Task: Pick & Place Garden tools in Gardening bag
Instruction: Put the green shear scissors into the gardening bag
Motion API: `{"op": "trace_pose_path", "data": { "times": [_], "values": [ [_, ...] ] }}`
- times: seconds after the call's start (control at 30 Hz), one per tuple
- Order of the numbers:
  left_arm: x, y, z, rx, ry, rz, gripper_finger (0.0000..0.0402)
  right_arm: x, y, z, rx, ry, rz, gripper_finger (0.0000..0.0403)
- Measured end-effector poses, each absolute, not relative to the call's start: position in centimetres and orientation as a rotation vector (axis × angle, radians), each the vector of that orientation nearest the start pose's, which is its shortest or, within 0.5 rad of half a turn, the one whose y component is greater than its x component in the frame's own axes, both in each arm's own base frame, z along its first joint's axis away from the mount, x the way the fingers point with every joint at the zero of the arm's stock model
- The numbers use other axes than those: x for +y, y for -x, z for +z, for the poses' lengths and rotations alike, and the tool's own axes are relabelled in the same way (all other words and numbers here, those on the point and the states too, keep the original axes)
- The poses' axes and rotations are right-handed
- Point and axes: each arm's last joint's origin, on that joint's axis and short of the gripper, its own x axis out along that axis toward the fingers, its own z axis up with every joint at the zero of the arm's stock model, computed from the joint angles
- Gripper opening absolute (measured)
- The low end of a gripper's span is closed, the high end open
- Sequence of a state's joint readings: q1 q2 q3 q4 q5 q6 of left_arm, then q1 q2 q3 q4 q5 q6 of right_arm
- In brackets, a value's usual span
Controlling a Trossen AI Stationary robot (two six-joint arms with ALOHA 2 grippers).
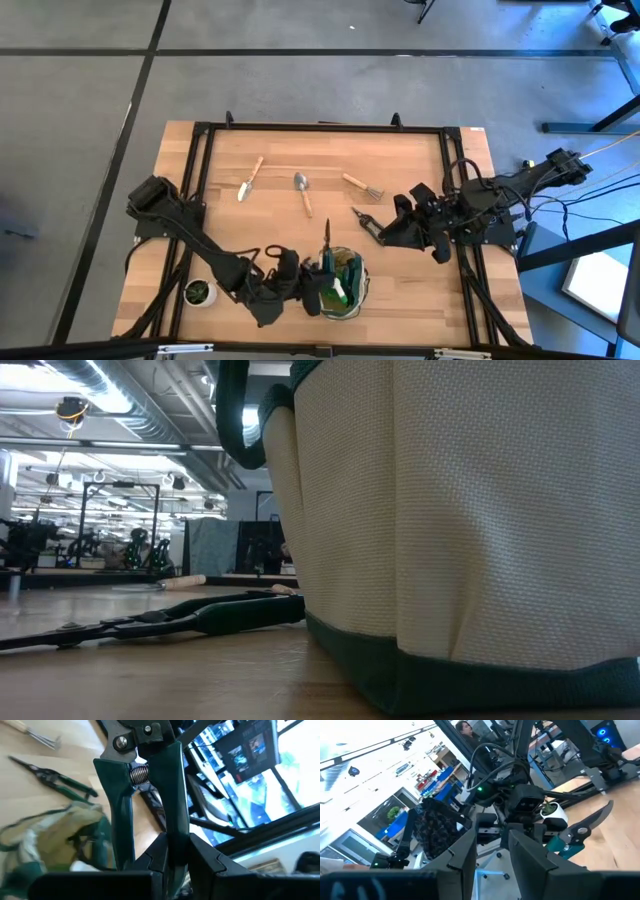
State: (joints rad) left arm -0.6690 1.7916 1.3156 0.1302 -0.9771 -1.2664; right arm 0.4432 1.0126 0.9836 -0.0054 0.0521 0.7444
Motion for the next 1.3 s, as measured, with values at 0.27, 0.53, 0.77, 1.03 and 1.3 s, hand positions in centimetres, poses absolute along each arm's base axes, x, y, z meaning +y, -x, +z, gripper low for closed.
{"op": "trace_pose_path", "data": {
  "times": [0.27, 0.53, 0.77, 1.03, 1.3],
  "values": [
    [-23.9, -33.0, 29.4, -0.012, 1.119, 0.371, 0.0038, 10.2, -19.9, 37.9, 0.180, -0.735, 0.427, 0.0116],
    [-23.9, -33.1, 28.2, -0.044, 1.156, 0.453, 0.0038, 11.2, -19.3, 38.0, 0.190, -0.687, 0.515, 0.0116],
    [-24.8, -34.0, 25.6, 0.006, 1.215, 0.451, 0.0038, 11.5, -19.2, 38.0, 0.187, -0.666, 0.528, 0.0117],
    [-25.4, -34.2, 25.1, -0.031, 1.308, 0.432, 0.0038, 11.5, -19.2, 38.1, 0.188, -0.682, 0.528, 0.0117],
    [-25.5, -34.2, 25.3, 0.010, 1.468, 0.390, 0.0038, 11.5, -19.2, 38.1, 0.185, -0.683, 0.529, 0.0117]
  ]
}}
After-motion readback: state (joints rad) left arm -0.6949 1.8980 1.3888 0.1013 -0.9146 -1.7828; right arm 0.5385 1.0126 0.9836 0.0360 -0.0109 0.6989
